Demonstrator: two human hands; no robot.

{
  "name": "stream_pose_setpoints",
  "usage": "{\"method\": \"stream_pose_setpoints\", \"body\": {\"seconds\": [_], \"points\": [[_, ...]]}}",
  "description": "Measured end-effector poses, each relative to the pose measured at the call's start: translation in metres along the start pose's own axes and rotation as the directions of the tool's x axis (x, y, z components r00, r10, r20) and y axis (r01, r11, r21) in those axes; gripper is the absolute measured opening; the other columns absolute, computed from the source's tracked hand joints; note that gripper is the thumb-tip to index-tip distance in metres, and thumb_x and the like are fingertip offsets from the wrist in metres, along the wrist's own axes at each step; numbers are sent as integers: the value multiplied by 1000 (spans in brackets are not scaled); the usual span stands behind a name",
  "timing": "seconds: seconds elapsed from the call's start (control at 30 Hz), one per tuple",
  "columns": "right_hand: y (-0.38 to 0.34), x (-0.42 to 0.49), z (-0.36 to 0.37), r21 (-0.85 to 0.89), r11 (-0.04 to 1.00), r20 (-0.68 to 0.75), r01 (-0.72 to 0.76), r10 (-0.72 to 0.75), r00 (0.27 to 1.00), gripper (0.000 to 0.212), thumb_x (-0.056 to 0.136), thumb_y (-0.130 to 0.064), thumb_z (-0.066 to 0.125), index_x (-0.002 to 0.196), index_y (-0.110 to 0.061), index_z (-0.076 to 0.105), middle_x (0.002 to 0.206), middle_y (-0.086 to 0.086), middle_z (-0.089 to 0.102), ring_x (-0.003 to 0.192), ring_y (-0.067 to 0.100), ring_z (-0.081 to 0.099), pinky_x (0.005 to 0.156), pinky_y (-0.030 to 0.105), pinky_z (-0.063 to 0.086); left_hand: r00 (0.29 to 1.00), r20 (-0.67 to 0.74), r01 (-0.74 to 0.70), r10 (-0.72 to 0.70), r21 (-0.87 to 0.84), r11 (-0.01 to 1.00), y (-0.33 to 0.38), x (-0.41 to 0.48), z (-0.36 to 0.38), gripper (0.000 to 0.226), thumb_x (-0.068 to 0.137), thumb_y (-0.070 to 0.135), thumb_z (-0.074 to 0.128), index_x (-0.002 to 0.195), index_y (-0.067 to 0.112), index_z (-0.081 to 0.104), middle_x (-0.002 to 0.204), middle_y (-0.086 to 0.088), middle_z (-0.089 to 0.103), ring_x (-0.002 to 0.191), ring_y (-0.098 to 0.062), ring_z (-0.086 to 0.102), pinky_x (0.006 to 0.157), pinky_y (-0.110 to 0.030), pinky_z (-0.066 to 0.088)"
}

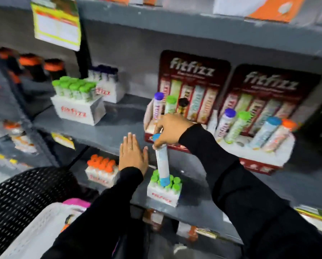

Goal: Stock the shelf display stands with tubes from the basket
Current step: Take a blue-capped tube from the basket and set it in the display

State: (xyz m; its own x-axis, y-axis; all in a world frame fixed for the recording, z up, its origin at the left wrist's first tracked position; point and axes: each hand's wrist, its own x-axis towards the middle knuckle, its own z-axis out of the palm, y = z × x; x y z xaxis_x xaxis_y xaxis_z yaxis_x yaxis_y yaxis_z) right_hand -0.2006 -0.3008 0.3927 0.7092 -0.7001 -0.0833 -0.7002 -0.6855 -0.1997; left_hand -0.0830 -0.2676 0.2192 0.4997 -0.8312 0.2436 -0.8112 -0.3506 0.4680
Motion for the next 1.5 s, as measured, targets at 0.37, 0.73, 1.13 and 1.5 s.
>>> {"method": "stream_pose_setpoints", "body": {"seconds": [0.37,0.73,1.13,1.5], "points": [[44,-14,-26,77,997,-2,-18,18,1000,12,84,-22,68,91,-13,70,93,7,72,64,17,58,56,25,47,986,169,-44,10,201,979,11,-11,36,85,81,56,4,144,0,17,154,-18,15,143,-31,9,116,-40,4],[48,-15,-37,-6,998,-44,-64,63,997,24,81,-2,71,104,-11,73,121,5,63,112,25,59,82,30,52,980,196,-72,23,247,966,10,-12,35,67,96,48,21,145,4,11,156,-15,9,144,-28,4,118,-39,1],[85,15,-40,51,976,-338,-210,215,916,35,93,-4,56,127,-10,61,132,11,61,124,32,49,104,38,42,971,239,-76,1,304,950,9,-11,34,67,96,50,14,146,7,5,157,-13,1,144,-26,-2,117,-38,-3],[100,28,-12,238,944,-501,-229,322,803,41,92,8,51,129,-8,58,130,17,61,119,32,57,104,36,46,969,246,-78,-9,341,937,13,-12,32,66,96,50,12,146,7,5,157,-12,1,144,-27,-1,117,-38,-2]]}}
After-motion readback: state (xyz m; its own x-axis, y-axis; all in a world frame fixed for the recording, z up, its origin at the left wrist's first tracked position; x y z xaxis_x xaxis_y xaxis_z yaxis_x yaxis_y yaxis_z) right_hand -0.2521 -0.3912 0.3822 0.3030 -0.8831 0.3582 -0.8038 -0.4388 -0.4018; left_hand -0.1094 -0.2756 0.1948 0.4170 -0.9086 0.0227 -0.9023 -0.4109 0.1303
